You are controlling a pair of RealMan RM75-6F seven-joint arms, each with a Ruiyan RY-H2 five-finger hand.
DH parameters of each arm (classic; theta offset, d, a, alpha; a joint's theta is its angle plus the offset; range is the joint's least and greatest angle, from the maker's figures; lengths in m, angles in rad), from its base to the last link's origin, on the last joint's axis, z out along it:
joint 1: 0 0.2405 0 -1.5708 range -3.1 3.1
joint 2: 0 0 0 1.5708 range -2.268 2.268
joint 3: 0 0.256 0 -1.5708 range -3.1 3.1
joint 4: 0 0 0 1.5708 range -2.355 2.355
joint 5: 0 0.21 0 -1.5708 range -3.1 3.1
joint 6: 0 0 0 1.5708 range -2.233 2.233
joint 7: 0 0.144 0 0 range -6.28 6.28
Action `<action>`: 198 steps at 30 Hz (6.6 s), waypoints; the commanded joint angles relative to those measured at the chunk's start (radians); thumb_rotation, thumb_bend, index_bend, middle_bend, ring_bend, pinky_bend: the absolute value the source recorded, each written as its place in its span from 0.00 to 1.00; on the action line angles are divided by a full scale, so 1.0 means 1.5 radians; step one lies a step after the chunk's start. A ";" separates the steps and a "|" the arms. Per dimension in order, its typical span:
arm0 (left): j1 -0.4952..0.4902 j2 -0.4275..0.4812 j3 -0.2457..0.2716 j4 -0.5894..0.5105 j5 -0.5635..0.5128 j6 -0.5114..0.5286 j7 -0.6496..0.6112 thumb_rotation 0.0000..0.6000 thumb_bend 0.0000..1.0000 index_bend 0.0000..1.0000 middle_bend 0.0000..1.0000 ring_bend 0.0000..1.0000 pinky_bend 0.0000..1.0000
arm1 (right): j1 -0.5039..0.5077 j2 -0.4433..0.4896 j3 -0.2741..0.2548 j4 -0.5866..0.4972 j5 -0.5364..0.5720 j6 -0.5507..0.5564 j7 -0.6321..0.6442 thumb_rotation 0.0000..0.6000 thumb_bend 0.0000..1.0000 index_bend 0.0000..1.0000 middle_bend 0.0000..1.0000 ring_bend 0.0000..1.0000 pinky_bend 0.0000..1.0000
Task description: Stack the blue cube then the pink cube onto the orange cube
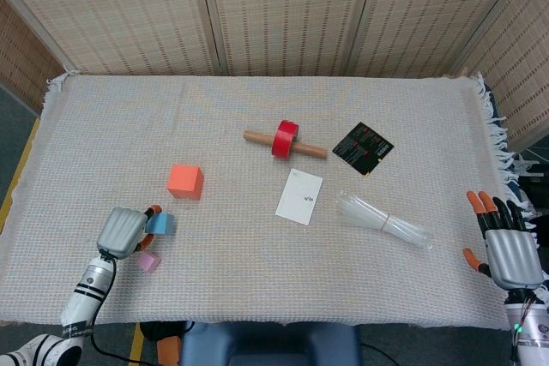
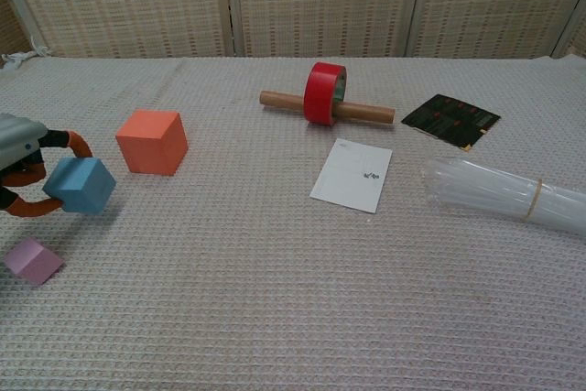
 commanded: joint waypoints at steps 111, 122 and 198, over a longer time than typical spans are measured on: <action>0.019 0.139 0.163 -0.207 -0.020 0.088 -0.013 1.00 0.30 0.14 1.00 0.97 1.00 | 0.002 0.008 -0.002 -0.013 0.003 0.003 0.009 1.00 0.16 0.00 0.00 0.00 0.00; 0.049 0.084 0.166 -0.148 0.014 0.061 -0.025 1.00 0.30 0.15 1.00 0.97 1.00 | -0.004 0.015 -0.014 -0.020 -0.019 0.009 0.017 1.00 0.16 0.00 0.00 0.00 0.00; -0.363 0.177 -0.071 -0.174 -0.563 -0.174 0.194 1.00 0.40 0.53 1.00 1.00 1.00 | 0.016 0.006 0.014 -0.004 0.047 -0.031 0.004 1.00 0.16 0.00 0.00 0.00 0.00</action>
